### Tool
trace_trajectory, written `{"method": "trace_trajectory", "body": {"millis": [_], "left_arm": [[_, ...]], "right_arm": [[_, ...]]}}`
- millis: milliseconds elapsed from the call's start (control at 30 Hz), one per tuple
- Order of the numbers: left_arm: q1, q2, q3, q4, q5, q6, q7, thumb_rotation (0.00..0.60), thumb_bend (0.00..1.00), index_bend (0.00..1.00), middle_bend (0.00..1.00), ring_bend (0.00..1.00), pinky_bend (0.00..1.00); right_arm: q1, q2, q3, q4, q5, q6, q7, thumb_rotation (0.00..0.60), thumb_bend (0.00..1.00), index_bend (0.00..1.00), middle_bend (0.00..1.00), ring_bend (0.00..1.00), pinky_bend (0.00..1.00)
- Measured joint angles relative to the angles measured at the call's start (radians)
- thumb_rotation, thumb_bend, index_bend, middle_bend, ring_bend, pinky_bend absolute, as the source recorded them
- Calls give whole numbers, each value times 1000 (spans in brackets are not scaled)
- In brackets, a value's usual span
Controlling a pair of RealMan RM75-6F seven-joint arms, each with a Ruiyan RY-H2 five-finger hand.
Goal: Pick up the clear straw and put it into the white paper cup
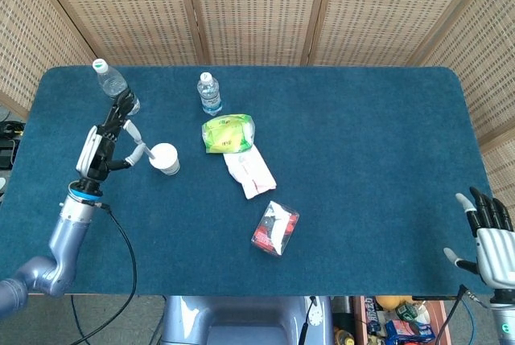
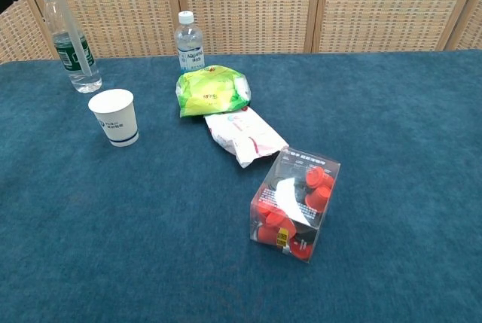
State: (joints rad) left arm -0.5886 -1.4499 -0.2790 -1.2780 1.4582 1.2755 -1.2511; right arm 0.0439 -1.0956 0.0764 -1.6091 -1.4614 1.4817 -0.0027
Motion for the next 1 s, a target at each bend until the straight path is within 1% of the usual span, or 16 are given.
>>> {"method": "trace_trajectory", "body": {"millis": [233,600,1000], "left_arm": [[-25,-65,-3,116,-35,-64,-55,600,525,607,0,0,0],[-49,-156,2,247,-57,-100,-87,600,545,607,0,0,0],[-74,-246,14,411,-76,-173,-139,600,546,607,0,0,0]], "right_arm": [[6,-4,4,5,15,-15,-5,600,0,0,0,0,0],[11,-3,9,15,34,-31,9,600,0,0,0,0,0],[12,-5,10,21,44,-37,12,600,0,0,0,0,0]]}}
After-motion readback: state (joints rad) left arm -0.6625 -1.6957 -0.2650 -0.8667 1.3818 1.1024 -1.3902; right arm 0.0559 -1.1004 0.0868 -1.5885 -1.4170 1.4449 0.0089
